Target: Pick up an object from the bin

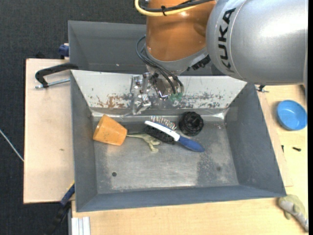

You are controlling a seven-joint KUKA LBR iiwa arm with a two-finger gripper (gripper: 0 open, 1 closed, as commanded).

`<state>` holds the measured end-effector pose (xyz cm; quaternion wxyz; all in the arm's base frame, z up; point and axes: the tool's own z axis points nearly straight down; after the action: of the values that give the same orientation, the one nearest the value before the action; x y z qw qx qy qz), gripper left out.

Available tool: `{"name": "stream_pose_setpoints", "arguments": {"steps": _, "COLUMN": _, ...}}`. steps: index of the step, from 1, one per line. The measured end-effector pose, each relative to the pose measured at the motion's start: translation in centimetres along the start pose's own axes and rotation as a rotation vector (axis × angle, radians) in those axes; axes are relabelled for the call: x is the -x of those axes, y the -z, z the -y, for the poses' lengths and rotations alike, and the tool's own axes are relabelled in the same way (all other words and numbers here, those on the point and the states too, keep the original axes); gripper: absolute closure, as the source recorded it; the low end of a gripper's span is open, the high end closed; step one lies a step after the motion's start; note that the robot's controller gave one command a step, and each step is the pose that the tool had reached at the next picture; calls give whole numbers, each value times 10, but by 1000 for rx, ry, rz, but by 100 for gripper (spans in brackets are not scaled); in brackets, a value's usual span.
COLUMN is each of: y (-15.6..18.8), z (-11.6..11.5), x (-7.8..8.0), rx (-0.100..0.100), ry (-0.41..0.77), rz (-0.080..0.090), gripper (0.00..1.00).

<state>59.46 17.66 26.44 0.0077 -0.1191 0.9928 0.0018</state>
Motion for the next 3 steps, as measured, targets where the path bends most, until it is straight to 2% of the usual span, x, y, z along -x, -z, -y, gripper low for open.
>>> {"name": "stream_pose_setpoints", "arguments": {"steps": 1, "y": -103, "z": -21, "x": -1, "rx": 3, "ry": 361, "rz": -18, "gripper": 100}}
{"name": "stream_pose_setpoints", "arguments": {"steps": 2, "y": -8, "z": -54, "x": -42, "rx": 4, "ry": 685, "rz": -3, "gripper": 100}}
{"name": "stream_pose_setpoints", "arguments": {"steps": 3, "y": -111, "z": -49, "x": -35, "rx": 8, "ry": 794, "rz": -21, "gripper": 100}}
